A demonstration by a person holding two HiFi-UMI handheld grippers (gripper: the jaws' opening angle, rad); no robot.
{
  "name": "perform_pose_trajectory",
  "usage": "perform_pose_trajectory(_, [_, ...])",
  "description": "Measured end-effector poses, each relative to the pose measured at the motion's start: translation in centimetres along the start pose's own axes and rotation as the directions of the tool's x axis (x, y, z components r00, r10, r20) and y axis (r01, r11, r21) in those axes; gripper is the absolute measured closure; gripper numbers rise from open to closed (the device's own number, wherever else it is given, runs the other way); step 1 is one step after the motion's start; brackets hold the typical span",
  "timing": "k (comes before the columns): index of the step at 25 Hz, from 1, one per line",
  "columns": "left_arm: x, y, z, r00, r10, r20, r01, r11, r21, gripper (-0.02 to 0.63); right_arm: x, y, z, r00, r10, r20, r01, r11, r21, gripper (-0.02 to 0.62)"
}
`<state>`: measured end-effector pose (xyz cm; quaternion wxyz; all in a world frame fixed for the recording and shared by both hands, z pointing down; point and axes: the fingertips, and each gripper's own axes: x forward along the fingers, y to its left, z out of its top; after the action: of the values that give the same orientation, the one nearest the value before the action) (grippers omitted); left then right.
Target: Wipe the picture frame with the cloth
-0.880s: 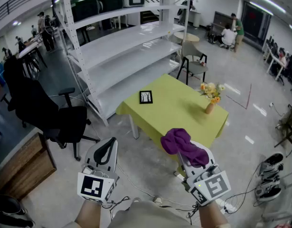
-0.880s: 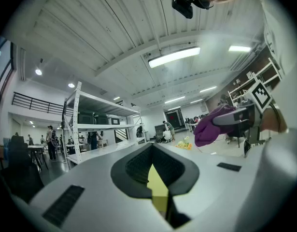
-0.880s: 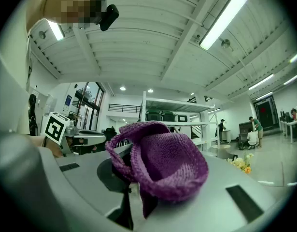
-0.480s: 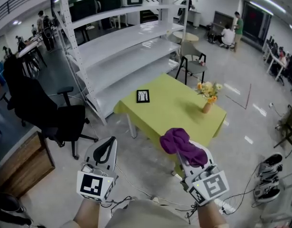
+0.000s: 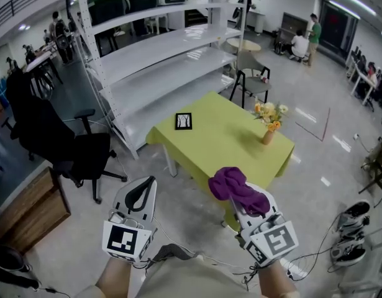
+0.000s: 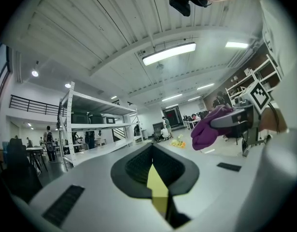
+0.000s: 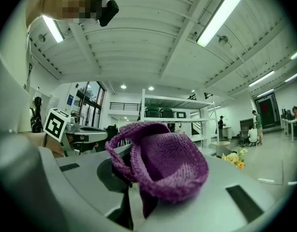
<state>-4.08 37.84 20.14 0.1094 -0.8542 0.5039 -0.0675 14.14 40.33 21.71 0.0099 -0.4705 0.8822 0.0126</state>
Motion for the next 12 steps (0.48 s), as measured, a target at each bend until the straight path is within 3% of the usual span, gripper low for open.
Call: perform_pose_trajectory(12, [3.1, -0.3, -1.4, 1.0, -0.009, -0.013, 0.009, 1.0, 0.003, 0.597, 1.8, -2.5, -1.7, 1.0, 0.007, -0.021, -0.007, 1.0, -0.004, 0.495])
